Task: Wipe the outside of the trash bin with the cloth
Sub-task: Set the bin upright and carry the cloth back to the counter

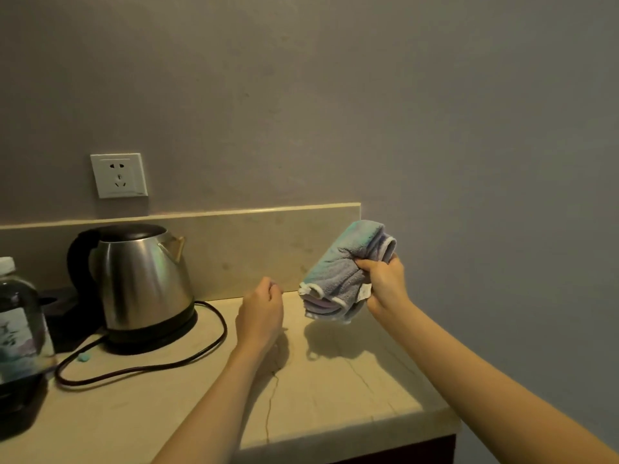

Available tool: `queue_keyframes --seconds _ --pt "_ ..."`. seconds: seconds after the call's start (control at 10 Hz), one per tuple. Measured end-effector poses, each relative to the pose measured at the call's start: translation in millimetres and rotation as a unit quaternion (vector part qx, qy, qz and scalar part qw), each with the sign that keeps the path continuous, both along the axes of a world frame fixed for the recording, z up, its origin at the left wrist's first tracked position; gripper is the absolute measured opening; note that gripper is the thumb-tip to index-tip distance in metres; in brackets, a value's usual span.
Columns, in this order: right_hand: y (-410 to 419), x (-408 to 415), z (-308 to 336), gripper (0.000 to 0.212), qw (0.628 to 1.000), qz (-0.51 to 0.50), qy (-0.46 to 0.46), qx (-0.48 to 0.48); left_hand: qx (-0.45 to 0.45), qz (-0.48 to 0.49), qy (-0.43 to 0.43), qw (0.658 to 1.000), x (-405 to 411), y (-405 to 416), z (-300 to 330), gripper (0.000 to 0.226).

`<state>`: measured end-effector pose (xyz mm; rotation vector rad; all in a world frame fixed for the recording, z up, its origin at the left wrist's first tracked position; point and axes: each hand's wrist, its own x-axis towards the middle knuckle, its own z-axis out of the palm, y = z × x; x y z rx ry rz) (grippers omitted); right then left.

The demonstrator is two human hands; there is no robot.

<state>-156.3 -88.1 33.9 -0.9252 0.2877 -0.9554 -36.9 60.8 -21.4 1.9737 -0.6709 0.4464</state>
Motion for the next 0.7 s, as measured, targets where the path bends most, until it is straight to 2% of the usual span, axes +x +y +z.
queue_keyframes --seconds 0.2,0.3,0.4,0.5,0.6,0.7 --pt "-6 48 -16 0.038 0.996 -0.052 0.017 0.077 0.071 0.001 -0.021 0.997 7 2 -8 0.028" --pt "-16 62 -28 0.048 0.988 -0.085 0.025 0.129 0.085 0.01 -0.047 0.995 8 0 -10 0.023" --pt "-29 71 -42 0.042 0.983 -0.055 0.056 0.165 0.091 0.009 -0.056 0.994 8 -1 -11 0.022" --pt "-28 72 -50 0.041 0.982 0.016 0.16 0.098 0.068 -0.024 -0.029 0.997 8 -4 -11 0.021" --pt "-26 65 -50 0.047 0.974 0.061 0.212 0.052 0.046 -0.035 0.003 0.998 10 -4 -12 0.019" --pt "-25 50 -44 0.034 0.967 0.044 0.249 0.003 0.03 -0.039 0.009 0.999 11 -2 -12 0.017"
